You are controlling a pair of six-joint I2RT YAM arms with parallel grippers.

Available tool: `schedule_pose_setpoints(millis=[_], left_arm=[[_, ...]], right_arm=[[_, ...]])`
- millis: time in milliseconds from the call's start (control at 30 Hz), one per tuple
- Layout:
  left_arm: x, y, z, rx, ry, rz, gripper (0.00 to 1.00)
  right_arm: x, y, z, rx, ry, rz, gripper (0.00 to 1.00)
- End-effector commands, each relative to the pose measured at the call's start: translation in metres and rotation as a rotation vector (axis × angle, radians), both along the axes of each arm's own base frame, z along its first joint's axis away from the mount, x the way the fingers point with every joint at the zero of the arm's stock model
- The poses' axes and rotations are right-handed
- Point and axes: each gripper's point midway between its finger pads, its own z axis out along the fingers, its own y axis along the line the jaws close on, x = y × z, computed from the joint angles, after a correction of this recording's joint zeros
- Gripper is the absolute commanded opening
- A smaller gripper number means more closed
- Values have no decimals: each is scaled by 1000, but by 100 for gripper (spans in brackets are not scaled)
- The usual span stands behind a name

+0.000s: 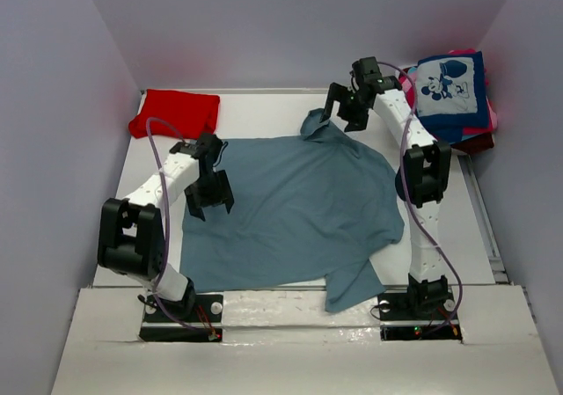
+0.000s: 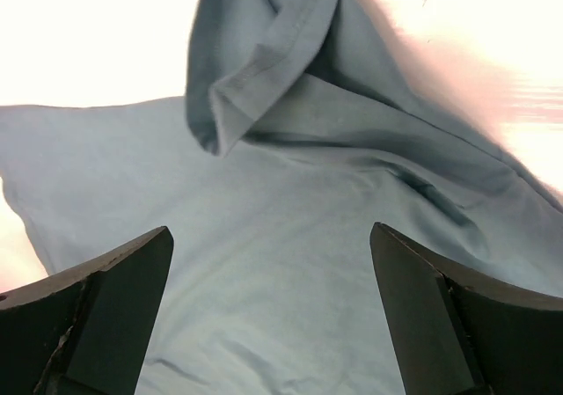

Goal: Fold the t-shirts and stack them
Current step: Flatten out the tshirt

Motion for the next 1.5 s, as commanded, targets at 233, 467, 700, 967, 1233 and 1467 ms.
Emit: schedule_pose_setpoints(millis=[233, 467, 700, 967, 1233, 1467], left_arm=[[108, -30, 22, -45, -157, -66, 77], [155, -48, 10, -81, -184, -103, 77], [170, -57, 0, -88, -174, -142, 77], [170, -59, -6, -100, -171, -174, 77], [170, -62, -8, -117, -163, -179, 77], [167, -63, -12, -121, -154, -181, 77]], right_arm=[[-2, -19, 31, -73, -55, -66, 99], [-1, -32, 4, -150, -16, -120, 43], [-21, -67, -13, -256, 51, -223, 49], [-52, -101, -28, -355, 109, -297, 69], [-26, -114, -10, -369, 44, -345, 73], [-5, -120, -15, -371, 27, -343, 73]])
